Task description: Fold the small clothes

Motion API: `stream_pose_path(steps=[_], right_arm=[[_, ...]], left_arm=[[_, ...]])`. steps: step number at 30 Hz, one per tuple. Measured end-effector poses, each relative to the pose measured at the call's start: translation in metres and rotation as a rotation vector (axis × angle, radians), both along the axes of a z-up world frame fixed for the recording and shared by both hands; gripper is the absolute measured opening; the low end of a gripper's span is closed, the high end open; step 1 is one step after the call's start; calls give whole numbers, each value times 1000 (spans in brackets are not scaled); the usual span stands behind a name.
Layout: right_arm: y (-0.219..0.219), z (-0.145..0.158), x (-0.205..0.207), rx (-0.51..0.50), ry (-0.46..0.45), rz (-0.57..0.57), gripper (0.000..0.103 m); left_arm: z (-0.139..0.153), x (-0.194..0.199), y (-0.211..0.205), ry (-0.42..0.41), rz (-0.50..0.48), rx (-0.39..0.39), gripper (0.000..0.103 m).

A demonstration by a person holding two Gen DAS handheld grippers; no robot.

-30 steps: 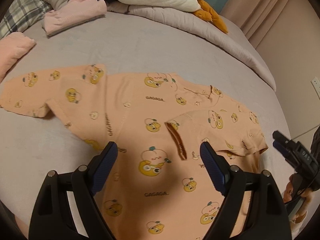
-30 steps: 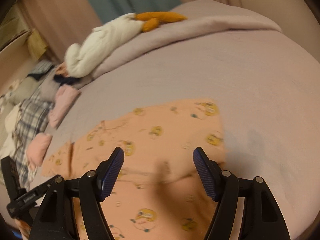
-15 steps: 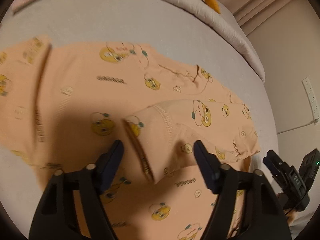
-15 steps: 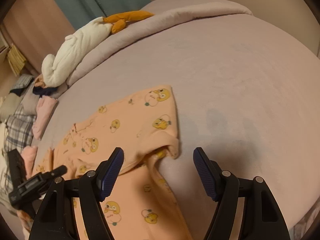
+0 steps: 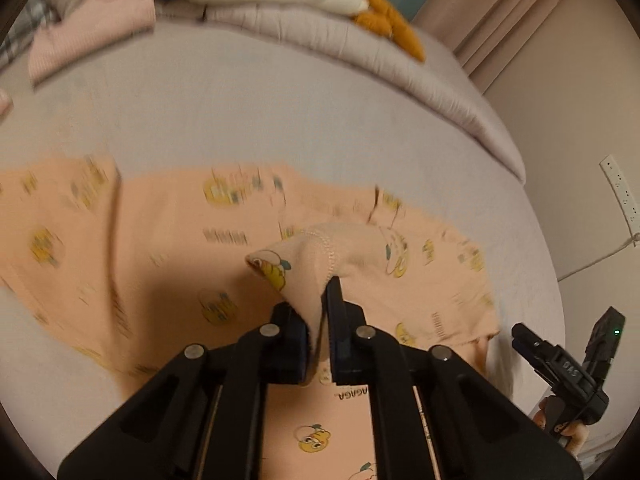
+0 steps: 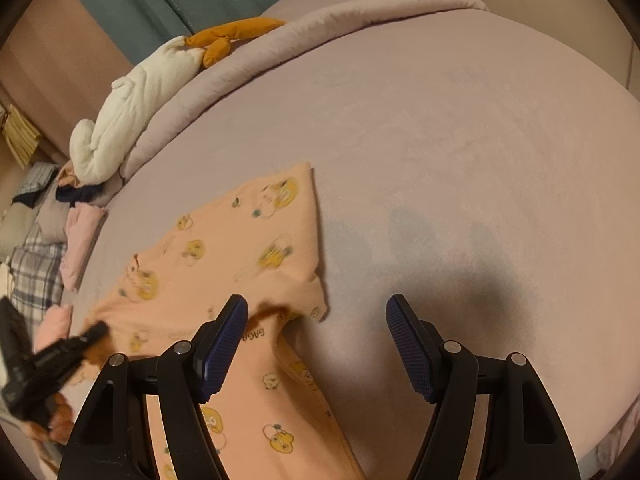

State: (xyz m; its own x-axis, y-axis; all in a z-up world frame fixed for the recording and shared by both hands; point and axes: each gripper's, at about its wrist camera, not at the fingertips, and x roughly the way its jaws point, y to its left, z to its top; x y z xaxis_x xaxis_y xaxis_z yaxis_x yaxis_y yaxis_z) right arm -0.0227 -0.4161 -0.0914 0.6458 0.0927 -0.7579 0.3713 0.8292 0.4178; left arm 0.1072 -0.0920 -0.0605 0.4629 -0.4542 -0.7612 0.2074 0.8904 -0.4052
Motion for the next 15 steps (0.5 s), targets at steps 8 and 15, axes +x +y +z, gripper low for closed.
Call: stream_pose_path(steps=[8,15], right_arm=[[8,1,12,5,-4,36,72],[24,-2,28,-5,17,94,72]], left_arm=[[26,11,41,-71,77,52,7],[13,24,49,-45,100,116,7]])
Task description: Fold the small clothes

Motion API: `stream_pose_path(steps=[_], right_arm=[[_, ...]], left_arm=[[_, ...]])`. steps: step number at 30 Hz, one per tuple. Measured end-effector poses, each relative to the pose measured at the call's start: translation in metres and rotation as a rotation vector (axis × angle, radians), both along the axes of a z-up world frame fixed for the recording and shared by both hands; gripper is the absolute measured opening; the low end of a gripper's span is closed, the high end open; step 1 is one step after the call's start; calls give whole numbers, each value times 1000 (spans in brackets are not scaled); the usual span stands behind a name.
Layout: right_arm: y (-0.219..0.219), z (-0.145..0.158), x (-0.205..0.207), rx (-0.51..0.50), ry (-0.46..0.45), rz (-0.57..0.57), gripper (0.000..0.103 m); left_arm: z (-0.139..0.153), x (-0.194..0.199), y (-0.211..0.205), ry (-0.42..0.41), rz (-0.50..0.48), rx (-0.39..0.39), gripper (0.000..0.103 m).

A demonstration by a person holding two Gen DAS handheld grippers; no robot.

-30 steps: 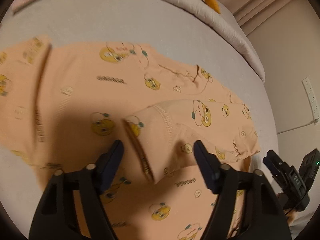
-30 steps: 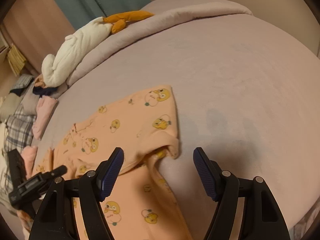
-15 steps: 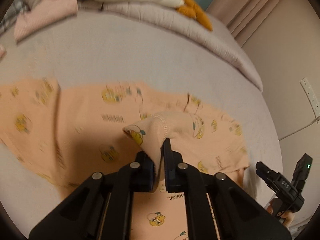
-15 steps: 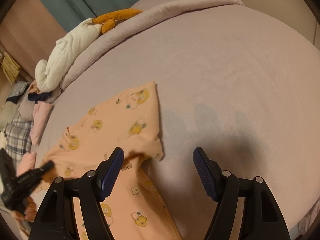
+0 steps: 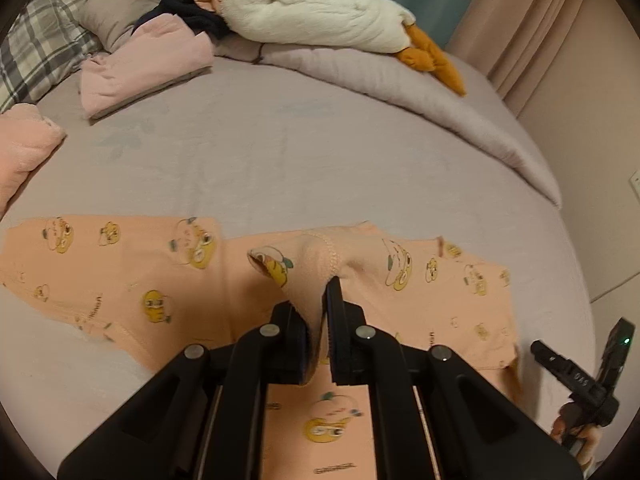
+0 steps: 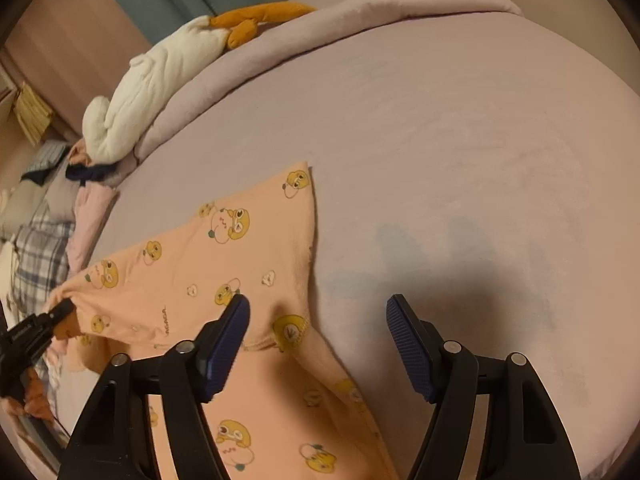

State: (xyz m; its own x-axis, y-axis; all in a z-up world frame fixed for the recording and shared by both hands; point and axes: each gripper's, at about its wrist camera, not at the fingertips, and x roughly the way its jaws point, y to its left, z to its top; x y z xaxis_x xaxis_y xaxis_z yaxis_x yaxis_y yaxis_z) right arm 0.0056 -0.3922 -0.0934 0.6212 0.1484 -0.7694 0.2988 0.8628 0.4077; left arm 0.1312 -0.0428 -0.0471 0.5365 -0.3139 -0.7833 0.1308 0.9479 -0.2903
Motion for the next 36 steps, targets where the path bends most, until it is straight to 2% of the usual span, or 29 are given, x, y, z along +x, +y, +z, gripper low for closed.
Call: stream_pose_path(steps=[2,5,7,11,13,22,29,36], right_arm=[[4,-2,5,-8,11,14,72],[10,-3,11,-26,22,33,71],[14,-4,14,-45,31,45,64],[20,-7,17,-72,46,68,62],[22,-8,18,-84,55,82,57],[24,-16,18,-120,91,97,53],[26,-17,19,-124,97,95,53],[27,-17,21,-125,99,95,53]], left_arm=[[-5,-1,9,13,-2,-2,7],[-12,0,13,21,0,36,8],[-17,1,16,23,13,56,8],[-27,3,21,40,15,64,8],[-32,4,23,52,13,67,8],[-59,9,23,105,-6,140,13],[-65,11,30,124,-8,113,15],[-57,6,41,111,14,83,28]])
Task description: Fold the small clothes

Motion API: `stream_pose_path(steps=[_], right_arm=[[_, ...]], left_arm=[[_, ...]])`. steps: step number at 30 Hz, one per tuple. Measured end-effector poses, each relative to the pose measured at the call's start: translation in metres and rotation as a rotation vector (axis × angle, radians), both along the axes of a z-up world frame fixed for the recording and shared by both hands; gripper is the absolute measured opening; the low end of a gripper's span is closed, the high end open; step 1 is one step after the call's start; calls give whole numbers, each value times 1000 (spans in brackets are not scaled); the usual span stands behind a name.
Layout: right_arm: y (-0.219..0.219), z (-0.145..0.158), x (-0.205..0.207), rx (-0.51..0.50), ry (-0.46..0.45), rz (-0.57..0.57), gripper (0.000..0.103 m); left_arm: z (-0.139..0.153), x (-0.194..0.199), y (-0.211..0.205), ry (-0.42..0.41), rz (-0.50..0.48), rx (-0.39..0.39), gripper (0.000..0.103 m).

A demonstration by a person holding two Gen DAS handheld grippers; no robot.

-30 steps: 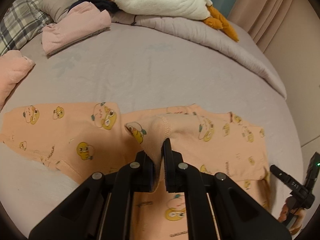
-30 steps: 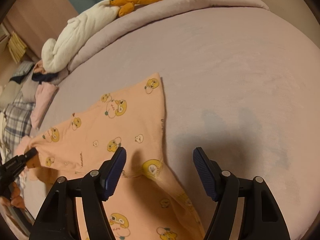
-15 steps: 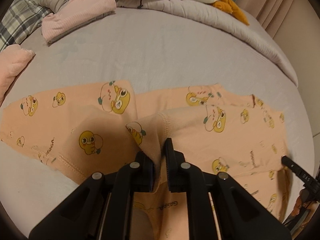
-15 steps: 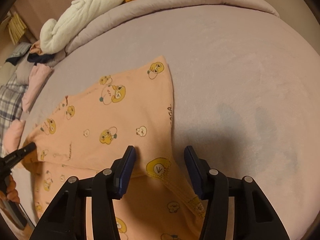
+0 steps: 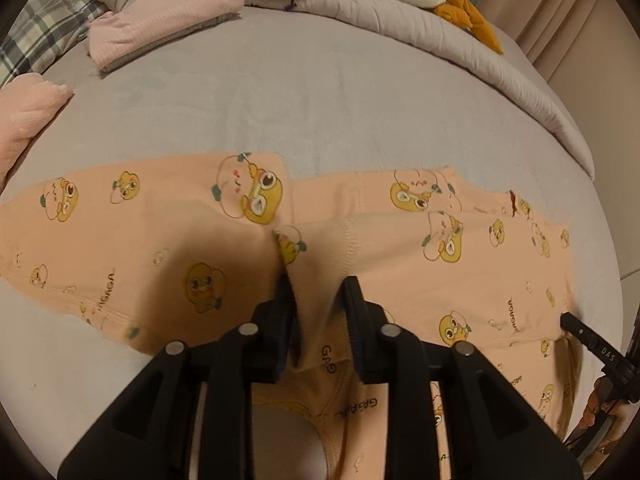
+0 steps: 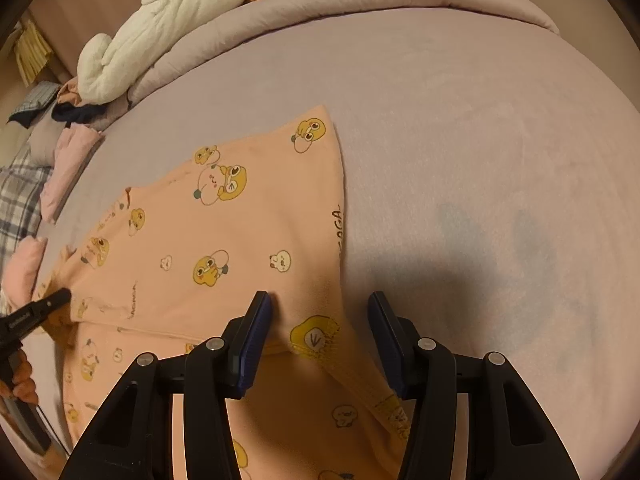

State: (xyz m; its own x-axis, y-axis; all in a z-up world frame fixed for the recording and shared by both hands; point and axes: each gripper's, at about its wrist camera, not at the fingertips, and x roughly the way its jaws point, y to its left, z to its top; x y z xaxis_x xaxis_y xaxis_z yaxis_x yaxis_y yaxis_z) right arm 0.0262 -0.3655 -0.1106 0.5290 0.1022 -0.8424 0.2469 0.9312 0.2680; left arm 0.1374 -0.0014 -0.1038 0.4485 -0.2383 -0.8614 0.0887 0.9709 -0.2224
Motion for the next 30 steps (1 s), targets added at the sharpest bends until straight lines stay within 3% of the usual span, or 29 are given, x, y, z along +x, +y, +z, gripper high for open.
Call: stream_pose_path(steps=[4,9,13,21,26,30], right_arm=[[2,-1,2,-6,1,-2,53],[3,0,2,-14,3,-5,53],[5,3,2,-20,6,-16,53],[3,39,-16,-38,-85,-45,53],[14,65,-27,-55,-157,-29,53],[25,78,-31,-59,-191,-14,60]], left_arm=[[-5,0,10,30,32,-37,38],[-1,-6,17,39,53,-58,41],[15,-19,38,-2,118,-66,59],[35,-39,113,-57,347,-35,59],[39,-59,165,-67,506,-81,60],[36,-70,201,-65,622,-95,60]])
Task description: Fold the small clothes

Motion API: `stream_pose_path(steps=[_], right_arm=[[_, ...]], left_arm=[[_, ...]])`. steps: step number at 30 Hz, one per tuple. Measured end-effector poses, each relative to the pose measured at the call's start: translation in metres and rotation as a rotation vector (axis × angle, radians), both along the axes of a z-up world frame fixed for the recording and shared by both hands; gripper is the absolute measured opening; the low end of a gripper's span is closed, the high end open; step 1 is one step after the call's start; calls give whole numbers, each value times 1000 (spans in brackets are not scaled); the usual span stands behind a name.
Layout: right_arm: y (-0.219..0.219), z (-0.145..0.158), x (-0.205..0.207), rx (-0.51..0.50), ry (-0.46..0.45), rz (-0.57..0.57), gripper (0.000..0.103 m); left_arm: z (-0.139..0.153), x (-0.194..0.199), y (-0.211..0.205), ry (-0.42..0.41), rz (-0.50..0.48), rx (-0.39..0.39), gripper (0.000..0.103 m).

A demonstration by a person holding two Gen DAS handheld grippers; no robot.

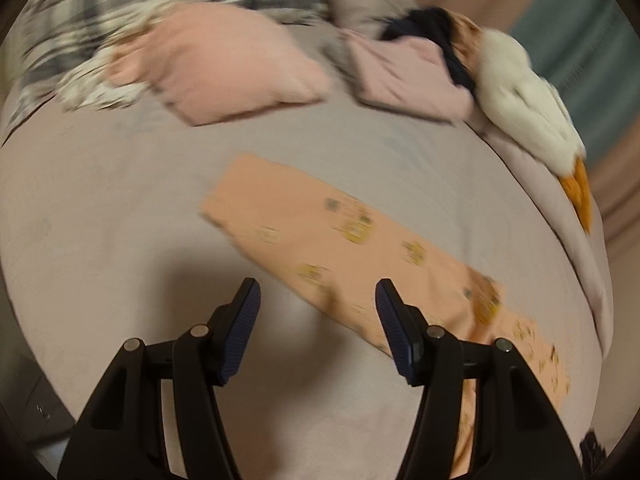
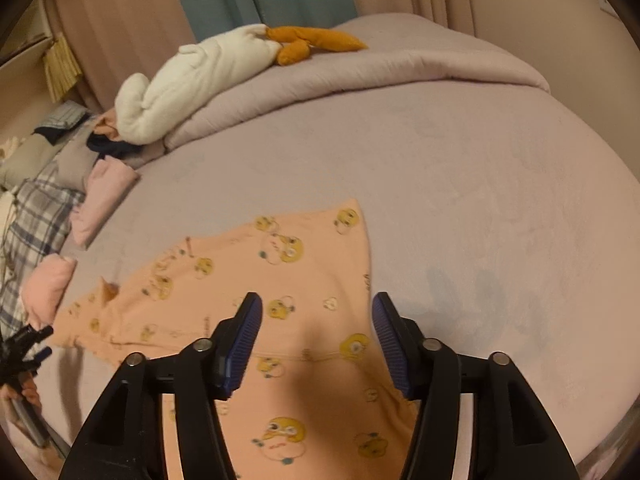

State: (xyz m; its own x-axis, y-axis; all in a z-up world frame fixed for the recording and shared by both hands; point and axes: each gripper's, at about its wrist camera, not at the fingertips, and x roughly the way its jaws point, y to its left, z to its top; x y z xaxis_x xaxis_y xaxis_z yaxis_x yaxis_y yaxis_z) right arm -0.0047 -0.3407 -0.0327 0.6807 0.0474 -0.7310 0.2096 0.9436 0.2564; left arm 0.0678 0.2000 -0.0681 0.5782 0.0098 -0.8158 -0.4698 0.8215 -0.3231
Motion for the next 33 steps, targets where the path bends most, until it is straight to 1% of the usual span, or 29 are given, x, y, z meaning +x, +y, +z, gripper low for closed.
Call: stream_pose_path(steps=[3,7,11,15,17,18,19,22,23,24,25,27,30,33], right_arm=[[7,6,-2,-18,-11,13,60],[16,12,-2,-31,-20,26,60],[22,14,-4,-42,-18,33,60],[26,13,-3,-50,-9,31,60],[26,13,-3,-49,-5,25,60],[27,12,-4,-48,-4,23,60],[27,12,-3,-46,-3,21,60],[29,9,-2,-40,8,16,60],[29,8,-2,-40,12,17,60],[30,7,-1,-44,17,20,60],[30,7,-1,-47,19,22,60],[30,8,-1,-54,18,27,60],[28,12,-3,-55,0,24,60],[24,15,-7,-45,-18,9,60]], left_arm=[[-7,-5,23,8,72,-42,60],[-22,-8,44,32,132,-83,59],[-35,-7,55,40,151,-131,58],[-40,2,59,25,151,-138,57],[-41,8,62,19,152,-144,52],[-41,11,62,21,154,-137,43],[-42,16,62,23,155,-128,32],[-44,24,58,15,143,-112,14],[-45,27,57,9,137,-110,10],[-45,28,55,5,124,-109,7],[-43,30,51,9,111,-80,6],[-38,30,47,5,111,-53,5],[-26,29,42,-31,103,-53,5],[-6,28,31,-78,80,-23,5]])
